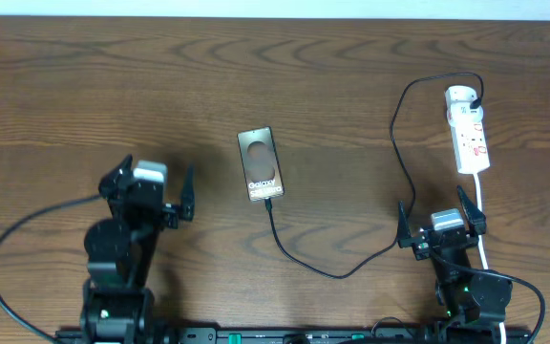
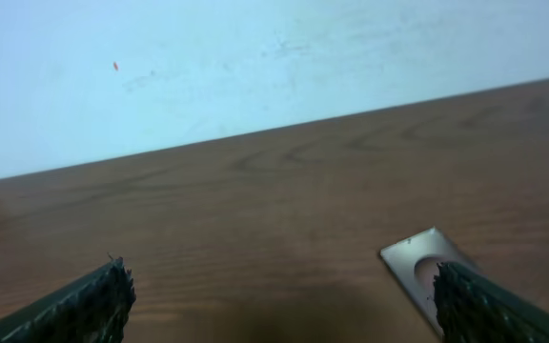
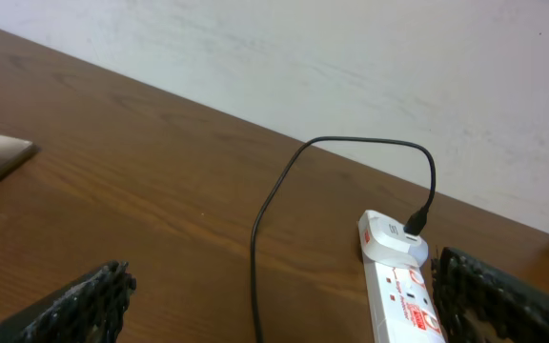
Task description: Plug charger to phone and switch on socket
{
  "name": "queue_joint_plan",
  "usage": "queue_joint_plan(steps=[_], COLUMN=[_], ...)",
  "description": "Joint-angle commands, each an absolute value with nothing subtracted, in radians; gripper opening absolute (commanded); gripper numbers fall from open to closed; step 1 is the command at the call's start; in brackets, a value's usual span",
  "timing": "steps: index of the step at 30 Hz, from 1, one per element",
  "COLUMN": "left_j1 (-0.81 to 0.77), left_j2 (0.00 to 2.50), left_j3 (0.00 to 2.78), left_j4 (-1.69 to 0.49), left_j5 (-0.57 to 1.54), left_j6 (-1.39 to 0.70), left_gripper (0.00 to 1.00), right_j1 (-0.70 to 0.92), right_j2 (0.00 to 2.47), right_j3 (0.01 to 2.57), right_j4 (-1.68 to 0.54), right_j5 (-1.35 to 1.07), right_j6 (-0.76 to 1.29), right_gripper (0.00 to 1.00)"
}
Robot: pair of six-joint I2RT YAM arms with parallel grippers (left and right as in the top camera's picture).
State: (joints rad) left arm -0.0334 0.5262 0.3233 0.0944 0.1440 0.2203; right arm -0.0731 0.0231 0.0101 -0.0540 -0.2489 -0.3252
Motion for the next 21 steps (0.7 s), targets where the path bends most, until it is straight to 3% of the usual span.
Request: queue_joint_plan(steps=[1,11,21], left_j1=[-0.027,-0.027,-0.027], left_j2=[0.431,0.148,0.020], left_j3=[0.246,0.063,0.004], left_j4=[0.107,0.060,-0.052], left_j5=[0.124,0.047,0.040], left_j6=[0.276,0.281,0.269], left_gripper=[0.98,0.98,0.98], right_j1=[-0.064,-0.064,-0.064], right_j2=[0.014,0.014,0.014], right_j3=[0.006,0.006,0.006], right_j4=[-0.055,-0.055,-0.055], right_j5=[-0.244,-0.244,-0.244], right_j6=[-0.315,-0.315,-0.315], right_gripper=[0.99,0.99,0.99])
